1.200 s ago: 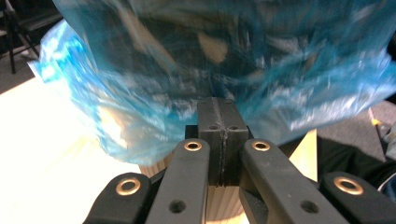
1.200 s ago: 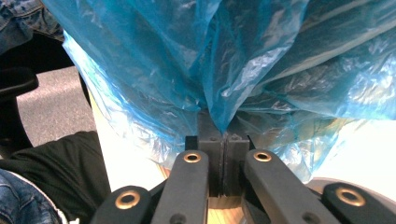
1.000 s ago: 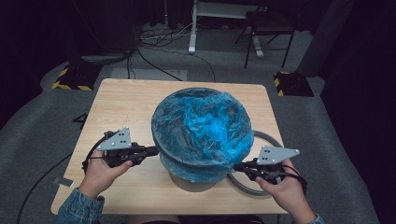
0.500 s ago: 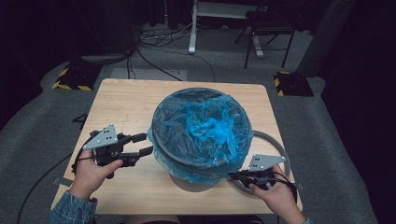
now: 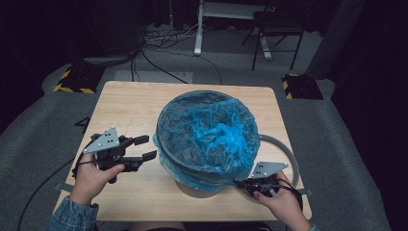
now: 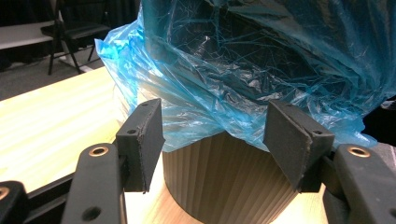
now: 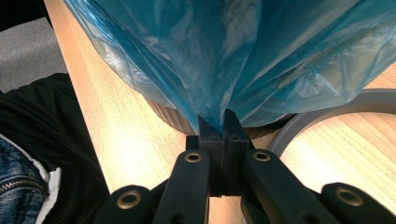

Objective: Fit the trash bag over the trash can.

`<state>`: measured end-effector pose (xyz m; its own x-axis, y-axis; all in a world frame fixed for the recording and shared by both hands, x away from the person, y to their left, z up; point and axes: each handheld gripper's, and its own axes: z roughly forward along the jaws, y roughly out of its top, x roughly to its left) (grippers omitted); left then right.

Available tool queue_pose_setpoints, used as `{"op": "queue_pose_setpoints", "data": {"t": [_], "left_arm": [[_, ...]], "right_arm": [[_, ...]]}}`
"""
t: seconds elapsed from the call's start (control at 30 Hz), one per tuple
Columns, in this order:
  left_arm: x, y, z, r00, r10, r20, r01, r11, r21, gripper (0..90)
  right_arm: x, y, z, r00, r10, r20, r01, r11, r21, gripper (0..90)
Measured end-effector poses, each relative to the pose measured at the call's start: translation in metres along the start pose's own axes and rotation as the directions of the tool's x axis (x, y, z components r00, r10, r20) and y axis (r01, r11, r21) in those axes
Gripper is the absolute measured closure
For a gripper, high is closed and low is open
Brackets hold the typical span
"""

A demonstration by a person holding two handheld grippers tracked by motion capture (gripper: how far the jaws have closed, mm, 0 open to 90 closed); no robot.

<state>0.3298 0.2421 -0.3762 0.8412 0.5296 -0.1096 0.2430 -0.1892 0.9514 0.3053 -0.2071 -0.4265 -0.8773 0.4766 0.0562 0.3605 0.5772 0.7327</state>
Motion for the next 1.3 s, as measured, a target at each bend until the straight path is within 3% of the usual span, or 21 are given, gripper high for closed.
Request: {"op": "queue_pose_setpoints", "data": {"t": [0.17,0.23,0.3,0.4,0.53,0.77,0.93,1.0,1.1,1.17,1.3], "left_arm": [[0.003,0.002,0.003,1.0,0.001,0.003,-0.001,0.9998,0.018,36.2],[0.005,0.001,0.004,0.9996,0.028,-0.009,-0.028,0.9987,0.043,36.2],[0.006,-0.002,0.005,0.9982,0.052,-0.028,-0.05,0.9949,0.088,36.1],[0.008,-0.01,0.009,0.9976,0.06,-0.034,-0.056,0.9918,0.115,36.2],[0.007,-0.017,0.017,0.9926,0.103,-0.065,-0.091,0.9821,0.165,36.4],[0.009,-0.003,0.014,0.9876,0.1,-0.121,-0.093,0.9938,0.061,35.5],[0.006,0.004,0.022,0.9894,0.114,-0.09,-0.11,0.9929,0.045,35.0],[0.003,0.003,0.026,0.9902,0.124,-0.065,-0.121,0.9916,0.046,40.4],[0.001,0.004,0.026,0.9932,0.115,-0.018,-0.113,0.991,0.071,70.0],[0.001,0.004,0.025,0.9927,0.118,-0.023,-0.115,0.9879,0.104,87.7],[0.002,0.001,0.025,0.9965,0.083,-0.008,-0.081,0.9855,0.149,90.0]], "right_arm": [[0.003,0.004,-0.004,0.9997,-0.02,0.015,0.02,1.0,0.002,89.8],[0.003,0.006,-0.008,0.9996,-0.024,0.016,0.024,1.0,-0.006,89.7],[0.003,0.007,-0.011,0.9998,-0.017,0.013,0.017,1.0,-0.013,89.7],[0.001,0.006,-0.01,1.0,-0.006,0.004,0.006,1.0,-0.013,89.7],[0.001,0.006,-0.009,1.0,0.004,-0.008,-0.004,1.0,-0.016,89.7],[0.0,0.009,-0.01,0.9997,0.009,-0.022,-0.01,1.0,-0.025,89.6],[0.0,0.009,-0.01,0.9994,0.018,-0.031,-0.019,0.999,-0.032,89.6],[0.0,0.009,-0.01,0.9992,0.02,-0.034,-0.021,0.999,-0.036,89.6],[0.0,0.009,-0.011,0.9991,0.023,-0.035,-0.025,0.999,-0.043,89.6],[0.0,0.009,-0.012,0.999,0.026,-0.038,-0.028,0.998,-0.055,89.6],[0.0,0.01,-0.014,0.9989,0.031,-0.036,-0.034,0.996,-0.078,89.6]]}}
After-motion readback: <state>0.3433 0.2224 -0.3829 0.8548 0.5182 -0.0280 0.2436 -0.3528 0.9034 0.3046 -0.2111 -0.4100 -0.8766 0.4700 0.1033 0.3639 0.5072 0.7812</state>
